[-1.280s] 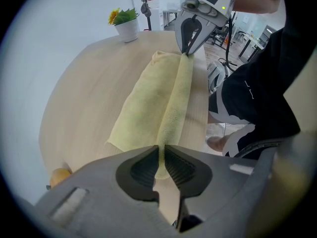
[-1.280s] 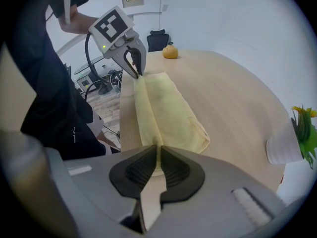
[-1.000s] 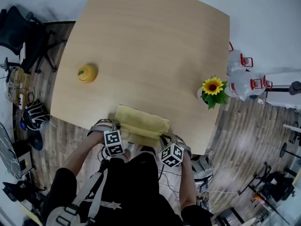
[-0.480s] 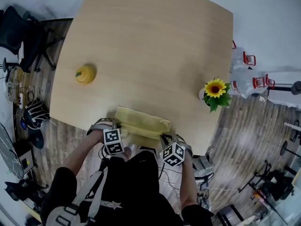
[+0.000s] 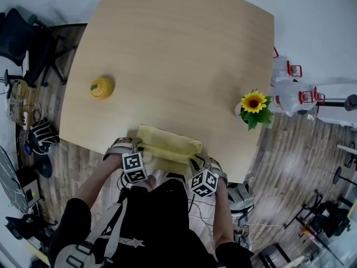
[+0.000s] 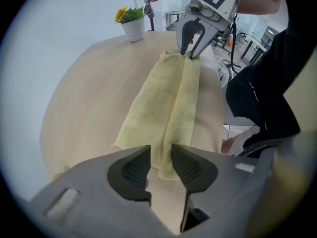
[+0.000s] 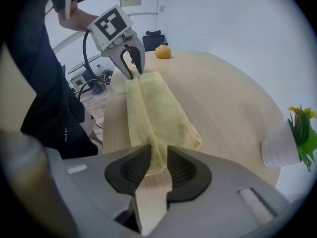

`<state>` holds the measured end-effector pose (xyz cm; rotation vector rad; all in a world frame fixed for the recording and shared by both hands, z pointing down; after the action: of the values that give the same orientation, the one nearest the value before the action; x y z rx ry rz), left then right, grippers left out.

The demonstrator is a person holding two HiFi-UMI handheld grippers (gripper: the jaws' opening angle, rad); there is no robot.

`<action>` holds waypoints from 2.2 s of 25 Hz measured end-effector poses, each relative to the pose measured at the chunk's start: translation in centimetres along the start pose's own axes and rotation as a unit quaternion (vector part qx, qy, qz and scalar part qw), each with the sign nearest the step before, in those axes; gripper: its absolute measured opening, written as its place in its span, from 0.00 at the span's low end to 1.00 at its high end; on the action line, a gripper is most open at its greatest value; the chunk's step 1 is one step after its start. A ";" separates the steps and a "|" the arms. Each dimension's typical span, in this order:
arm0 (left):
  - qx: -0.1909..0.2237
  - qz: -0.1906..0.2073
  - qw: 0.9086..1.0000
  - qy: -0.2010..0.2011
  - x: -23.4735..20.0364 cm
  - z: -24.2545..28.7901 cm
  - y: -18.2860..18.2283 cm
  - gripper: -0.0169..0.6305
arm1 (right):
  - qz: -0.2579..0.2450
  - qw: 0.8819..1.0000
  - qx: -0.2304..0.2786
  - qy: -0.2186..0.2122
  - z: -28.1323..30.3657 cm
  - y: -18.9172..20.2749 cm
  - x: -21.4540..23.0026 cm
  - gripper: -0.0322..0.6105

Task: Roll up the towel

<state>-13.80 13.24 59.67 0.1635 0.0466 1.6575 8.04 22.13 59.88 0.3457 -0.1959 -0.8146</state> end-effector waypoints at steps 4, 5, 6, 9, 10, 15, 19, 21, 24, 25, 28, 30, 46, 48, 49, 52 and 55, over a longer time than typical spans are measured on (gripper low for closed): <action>-0.002 -0.005 1.000 -0.015 -0.1 -0.3 -0.1 0.27 | -0.003 1.000 0.006 0.017 -0.5 0.0 0.0 0.24; -0.002 -0.006 1.000 -0.020 -0.1 -0.4 -0.2 0.27 | -0.004 1.000 0.007 0.020 -0.7 0.0 -0.1 0.24; -0.001 -0.007 1.000 -0.024 -0.1 -0.6 -0.2 0.27 | -0.006 1.000 0.009 0.023 -1.0 0.1 -0.2 0.24; 0.004 -0.010 0.999 -0.036 -0.1 -1.5 -0.3 0.27 | -0.011 0.999 0.014 0.029 -1.7 0.0 -0.6 0.24; 0.005 -0.010 0.999 -0.040 0.0 -1.8 -0.3 0.27 | -0.013 0.999 0.016 0.031 -1.9 -0.1 -0.8 0.24; 0.014 -0.010 0.999 -0.048 1.1 -3.0 -0.3 0.27 | -0.019 0.999 0.021 0.034 -2.5 0.0 -2.0 0.24; 0.016 -0.010 0.999 -0.046 2.2 -3.2 -0.2 0.27 | -0.020 0.999 0.023 0.034 -2.6 0.1 -2.9 0.24; 0.016 -0.010 0.999 -0.044 2.7 -3.1 -0.1 0.27 | -0.022 0.999 0.022 0.032 -2.5 0.2 -3.4 0.24; 0.015 -0.004 0.999 -0.040 3.3 -2.8 0.0 0.27 | -0.023 0.999 0.019 0.028 -2.3 0.4 -3.8 0.24; 0.015 -0.003 0.999 -0.039 3.5 -2.7 0.0 0.27 | -0.023 0.999 0.018 0.026 -2.2 0.4 -4.0 0.24; 0.012 -0.002 0.999 -0.034 3.9 -2.3 0.1 0.26 | -0.024 0.999 0.016 0.022 -1.7 0.6 -4.2 0.24; 0.010 -0.002 0.999 -0.030 4.0 -1.9 0.2 0.26 | -0.023 0.999 0.013 0.020 -1.3 0.8 -4.3 0.24; -0.004 -0.001 1.000 -0.029 3.0 0.1 0.1 0.17 | -0.020 1.000 0.011 0.019 -0.1 1.3 -3.5 0.21; -0.005 0.001 1.000 -0.030 3.0 0.1 0.2 0.16 | -0.022 0.999 0.011 0.021 0.0 1.3 -3.3 0.20; -0.006 0.003 1.000 -0.031 2.9 0.1 0.2 0.16 | -0.023 0.999 0.011 0.023 0.1 1.3 -3.3 0.18; -0.007 0.008 0.999 -0.036 2.9 0.2 0.1 0.14 | -0.034 0.999 0.008 0.030 0.1 1.3 -3.2 0.16; -0.009 0.017 0.999 -0.045 2.9 0.2 0.1 0.11 | -0.041 0.999 0.006 0.036 0.2 1.3 -3.2 0.13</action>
<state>-14.07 16.11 60.14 0.2258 -0.0390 1.6831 6.71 25.28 60.47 0.3965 -0.1199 -0.8795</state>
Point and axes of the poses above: the fingertips, and each gripper's own axes: z forward along the fingers, x to its right, y out of its underside, the point moved 5 cm from there along -z, backward along the fingers, and after that the axes turned 4 degrees about z, right-handed, at the moved point
